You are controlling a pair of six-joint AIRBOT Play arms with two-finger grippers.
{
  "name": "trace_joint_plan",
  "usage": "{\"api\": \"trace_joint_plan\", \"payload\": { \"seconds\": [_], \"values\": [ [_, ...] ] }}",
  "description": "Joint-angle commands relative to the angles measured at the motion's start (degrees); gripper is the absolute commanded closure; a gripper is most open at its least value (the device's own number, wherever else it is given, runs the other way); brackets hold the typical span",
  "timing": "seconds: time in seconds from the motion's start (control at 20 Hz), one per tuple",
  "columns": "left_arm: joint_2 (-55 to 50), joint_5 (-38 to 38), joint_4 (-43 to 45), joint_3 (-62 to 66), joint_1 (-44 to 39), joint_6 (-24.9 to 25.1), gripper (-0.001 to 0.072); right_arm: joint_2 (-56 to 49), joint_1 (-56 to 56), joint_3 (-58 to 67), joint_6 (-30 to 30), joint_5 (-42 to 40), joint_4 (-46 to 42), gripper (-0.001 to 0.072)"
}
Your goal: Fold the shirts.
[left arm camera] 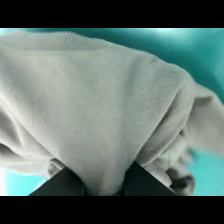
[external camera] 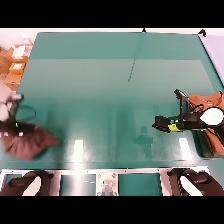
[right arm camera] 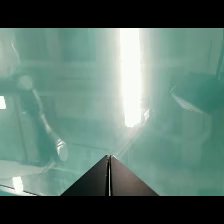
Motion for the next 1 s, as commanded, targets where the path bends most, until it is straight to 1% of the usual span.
{"api": "trace_joint_plan", "payload": {
  "seconds": [0.0,0.1,0.2,0.25,0.4,0.5,0.55,0.6,0.65,0.7,0.8,0.95],
  "values": [
    [0.0,-0.5,-22.7,17.7,-3.5,0.1,0.0681,0.0,0.0,0.0,0.0,-0.8,0.0,0.0698],
    [0.0,2.3,-32.7,26.5,-9.9,0.1,0.0681,0.0,0.0,0.0,0.0,-0.8,0.0,0.0698],
    [0.0,7.7,-39.8,29.4,-16.3,0.0,0.0681,0.0,0.0,0.2,0.0,-0.6,0.1,0.0698],
    [-0.4,9.8,-41.8,28.7,-19.5,-0.1,0.0681,0.0,0.0,0.6,0.0,0.6,0.1,0.0698],
    [-6.0,13.6,-42.2,23.3,-29.2,-0.5,0.068,0.1,0.0,4.2,0.0,5.5,0.2,0.0698],
    [-12.3,19.6,-43.4,19.6,-34.7,-0.3,0.0678,0.0,0.0,6.8,0.0,5.8,0.2,0.0697],
    [-15.8,22.3,-44.3,18.7,-36.8,0.2,0.0528,0.0,0.0,7.9,0.0,5.7,0.2,0.067],
    [-18.9,23.3,-44.8,18.6,-37.9,0.1,0.013,0.0,0.0,8.9,0.0,5.7,0.2,0.0557],
    [-21.6,23.1,-46.1,18.6,-37.9,0.1,-0.0013,0.0,0.0,9.7,0.0,5.7,0.2,0.0444],
    [-22.9,22.2,-46.7,18.6,-36.8,0.1,-0.0012,0.0,0.0,10.2,0.0,5.8,0.2,0.0374],
    [-22.8,17.9,-46.5,19.4,-31.4,0.3,-0.0012,0.0,0.0,10.4,0.0,5.8,0.2,0.0277],
    [-22.8,4.1,-44.7,24.0,-19.0,3.4,-0.0012,0.0,0.0,9.2,0.0,5.6,0.2,0.0278]
  ]
}}
